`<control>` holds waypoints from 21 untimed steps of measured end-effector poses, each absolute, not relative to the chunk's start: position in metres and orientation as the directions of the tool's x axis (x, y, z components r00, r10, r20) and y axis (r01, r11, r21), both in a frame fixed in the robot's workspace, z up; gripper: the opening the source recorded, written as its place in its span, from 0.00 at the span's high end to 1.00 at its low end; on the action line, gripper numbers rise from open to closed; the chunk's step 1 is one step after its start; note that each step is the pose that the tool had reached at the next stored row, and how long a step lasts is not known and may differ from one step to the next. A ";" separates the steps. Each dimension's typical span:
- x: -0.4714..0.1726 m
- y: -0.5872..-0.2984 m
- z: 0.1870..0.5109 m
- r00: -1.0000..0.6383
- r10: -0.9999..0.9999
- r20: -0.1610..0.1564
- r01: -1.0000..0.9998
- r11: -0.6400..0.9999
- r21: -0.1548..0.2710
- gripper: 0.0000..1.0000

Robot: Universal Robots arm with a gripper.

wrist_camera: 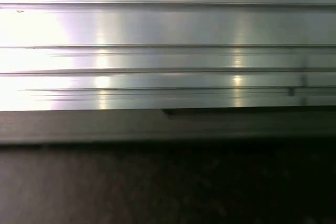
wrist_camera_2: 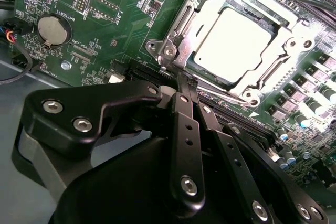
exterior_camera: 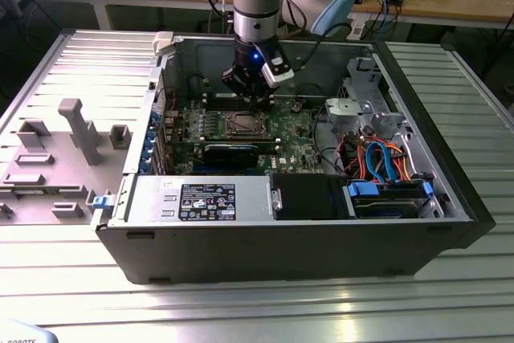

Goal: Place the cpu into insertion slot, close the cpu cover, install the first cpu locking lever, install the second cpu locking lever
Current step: 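Install the first cpu locking lever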

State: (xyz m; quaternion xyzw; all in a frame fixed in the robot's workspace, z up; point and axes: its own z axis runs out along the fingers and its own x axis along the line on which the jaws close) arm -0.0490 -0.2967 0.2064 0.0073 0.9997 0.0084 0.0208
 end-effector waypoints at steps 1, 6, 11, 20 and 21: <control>-0.049 -0.297 0.206 -0.999 0.015 -0.041 0.014 1.000 0.017 0.89; -0.048 -0.297 0.206 -0.999 0.015 -0.041 0.014 1.000 0.014 0.89; -0.048 -0.297 0.205 -0.999 0.015 -0.041 0.014 1.000 0.008 0.89; -0.048 -0.297 0.203 -0.999 0.014 -0.042 0.014 1.000 0.000 0.89; -0.048 -0.297 0.202 -0.999 0.014 -0.041 0.014 1.000 0.000 0.89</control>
